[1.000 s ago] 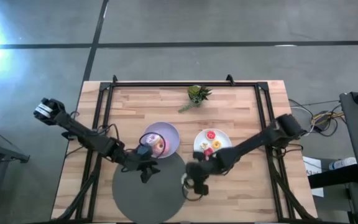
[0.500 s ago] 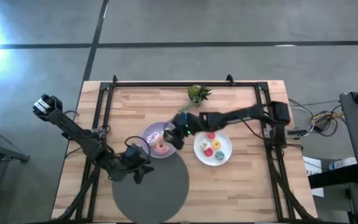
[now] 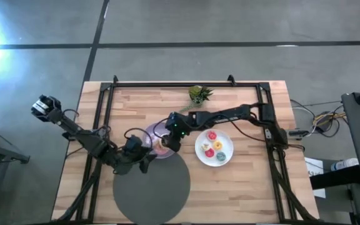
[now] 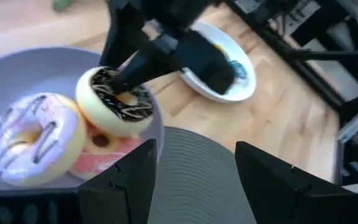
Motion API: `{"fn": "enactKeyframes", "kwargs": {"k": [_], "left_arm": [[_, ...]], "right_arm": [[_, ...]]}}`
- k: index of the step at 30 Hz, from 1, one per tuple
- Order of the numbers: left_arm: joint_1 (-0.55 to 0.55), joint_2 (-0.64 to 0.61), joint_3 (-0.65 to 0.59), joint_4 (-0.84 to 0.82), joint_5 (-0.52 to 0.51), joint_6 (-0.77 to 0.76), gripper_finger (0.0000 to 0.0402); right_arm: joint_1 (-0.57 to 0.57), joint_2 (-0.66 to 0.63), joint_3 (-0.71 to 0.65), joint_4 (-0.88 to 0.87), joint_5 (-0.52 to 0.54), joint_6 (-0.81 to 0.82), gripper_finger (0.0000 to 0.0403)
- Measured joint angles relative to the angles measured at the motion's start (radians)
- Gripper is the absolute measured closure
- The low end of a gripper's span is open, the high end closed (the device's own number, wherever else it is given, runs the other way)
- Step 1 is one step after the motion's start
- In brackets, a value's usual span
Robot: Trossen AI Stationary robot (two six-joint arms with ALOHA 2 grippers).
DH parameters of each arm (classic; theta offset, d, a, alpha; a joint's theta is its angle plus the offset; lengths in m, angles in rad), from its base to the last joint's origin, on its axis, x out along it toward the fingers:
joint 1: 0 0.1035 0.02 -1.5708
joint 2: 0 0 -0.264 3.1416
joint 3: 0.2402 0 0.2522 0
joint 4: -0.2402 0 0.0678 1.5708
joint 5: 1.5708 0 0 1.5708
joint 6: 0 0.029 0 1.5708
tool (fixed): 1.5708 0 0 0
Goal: Pick & Place donuts
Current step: Put the large black donut on the purple plate, then return to Home Position
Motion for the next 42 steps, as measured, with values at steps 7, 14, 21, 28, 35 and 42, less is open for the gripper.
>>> {"fn": "enactKeyframes", "kwargs": {"k": [7,14,21,28,35,42], "left_arm": [[0.083,0.000,0.000,0.000,0.016,0.107,0.0209],[0.199,0.037,-0.013,0.010,0.018,0.234,0.0209],[0.338,0.108,-0.024,0.037,0.081,0.431,0.0212],[0.403,0.193,-0.024,0.076,0.146,0.485,0.0252],[0.407,0.271,-0.024,0.106,0.149,0.470,0.0275],[0.403,0.251,-0.018,0.108,0.169,0.452,0.0276]], "right_arm": [[-0.001,-0.050,-0.001,-0.048,0.163,-0.065,0.0240],[0.007,-0.050,-0.003,-0.048,0.158,-0.061,0.0216],[0.010,-0.050,-0.004,-0.048,0.151,-0.049,0.0211],[0.020,-0.054,-0.005,-0.049,0.147,-0.040,0.0211],[0.024,-0.090,-0.005,-0.053,0.147,-0.051,0.0211],[0.026,-0.155,-0.005,-0.171,0.156,-0.099,0.0211]]}}
